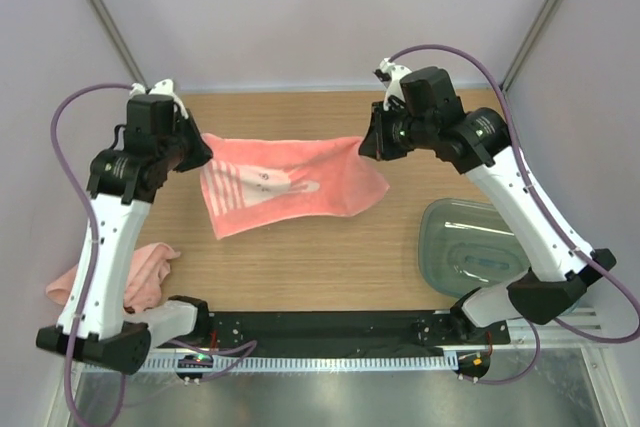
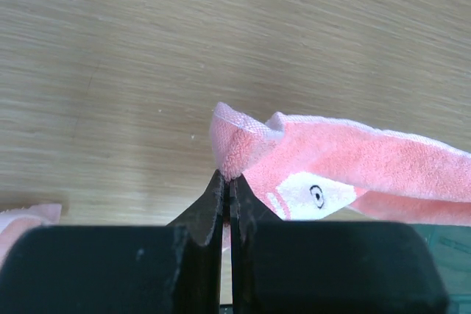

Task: Roll the towels
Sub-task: Flatten the towel

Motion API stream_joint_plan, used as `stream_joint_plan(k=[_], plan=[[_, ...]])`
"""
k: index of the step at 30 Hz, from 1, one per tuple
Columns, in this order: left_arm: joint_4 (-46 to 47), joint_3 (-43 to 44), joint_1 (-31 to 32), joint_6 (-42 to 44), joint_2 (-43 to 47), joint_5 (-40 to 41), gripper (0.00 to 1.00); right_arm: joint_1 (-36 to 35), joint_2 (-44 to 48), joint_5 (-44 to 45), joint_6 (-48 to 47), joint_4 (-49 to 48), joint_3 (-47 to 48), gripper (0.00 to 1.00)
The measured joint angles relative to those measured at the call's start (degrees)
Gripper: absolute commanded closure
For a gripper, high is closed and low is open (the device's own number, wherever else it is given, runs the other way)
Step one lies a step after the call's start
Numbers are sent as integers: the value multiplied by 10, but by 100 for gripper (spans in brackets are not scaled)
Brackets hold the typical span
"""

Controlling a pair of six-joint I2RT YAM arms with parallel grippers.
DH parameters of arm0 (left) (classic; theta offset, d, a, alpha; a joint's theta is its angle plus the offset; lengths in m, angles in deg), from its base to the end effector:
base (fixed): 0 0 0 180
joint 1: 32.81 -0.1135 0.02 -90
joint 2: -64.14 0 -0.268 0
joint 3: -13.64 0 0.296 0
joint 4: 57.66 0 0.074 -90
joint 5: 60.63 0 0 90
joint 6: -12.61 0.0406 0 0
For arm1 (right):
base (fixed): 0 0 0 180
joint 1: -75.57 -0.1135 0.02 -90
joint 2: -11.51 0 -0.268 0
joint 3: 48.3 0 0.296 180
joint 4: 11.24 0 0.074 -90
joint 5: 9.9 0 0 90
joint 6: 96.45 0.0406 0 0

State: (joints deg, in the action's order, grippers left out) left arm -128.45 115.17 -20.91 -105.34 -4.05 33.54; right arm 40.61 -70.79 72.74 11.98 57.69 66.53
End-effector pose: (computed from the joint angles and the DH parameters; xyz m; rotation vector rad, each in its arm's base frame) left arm 0.2537 -0.0504 0.4554 -0.3524 2.2113 -0.3000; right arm 0.2639 0.1908 0.4704 -0.4008 2.2443 0.6480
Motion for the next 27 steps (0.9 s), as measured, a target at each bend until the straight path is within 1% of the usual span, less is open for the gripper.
stream_joint_plan(k=[1,3,8,10,12,14,17,18,19,20,21,22,23,24,25,27], plan=[[-8,-4,0,0,17,-2,97,0,5,3,-3,18,3,99],[-16,-9,0,3,48,-4,95,0,12,18,-5,49,5,99],[-17,-54,0,4,78,-8,98,10,0,67,-3,79,-1,99],[-14,-75,0,3,65,-10,98,19,-19,76,-1,78,-6,99],[-3,-98,0,1,39,-10,97,32,-57,80,0,73,-9,99],[12,-110,0,1,-10,-9,98,43,-102,82,1,61,-9,99],[36,-102,-1,3,-99,-7,94,61,-195,82,-1,48,4,99],[40,-89,-3,6,-128,-7,93,66,-234,82,-2,46,18,82],[39,-62,-6,13,-175,-6,87,71,-267,87,-1,50,39,64],[37,-22,-9,17,-228,-4,78,79,-313,88,1,50,72,48],[32,28,-16,20,-285,-2,60,87,-352,94,2,50,107,37],[33,67,-21,22,-329,-2,46,97,-403,99,2,63,161,32],[19,123,-28,23,-386,0,35,107,-447,106,1,74,220,27],[15,173,-36,23,-435,3,22,118,-487,111,3,76,277,17],[17,202,-42,21,-468,5,16,130,-521,118,6,85,329,14],[15,218,-53,15,-495,10,4,147,-540,132,6,87,366,8]])
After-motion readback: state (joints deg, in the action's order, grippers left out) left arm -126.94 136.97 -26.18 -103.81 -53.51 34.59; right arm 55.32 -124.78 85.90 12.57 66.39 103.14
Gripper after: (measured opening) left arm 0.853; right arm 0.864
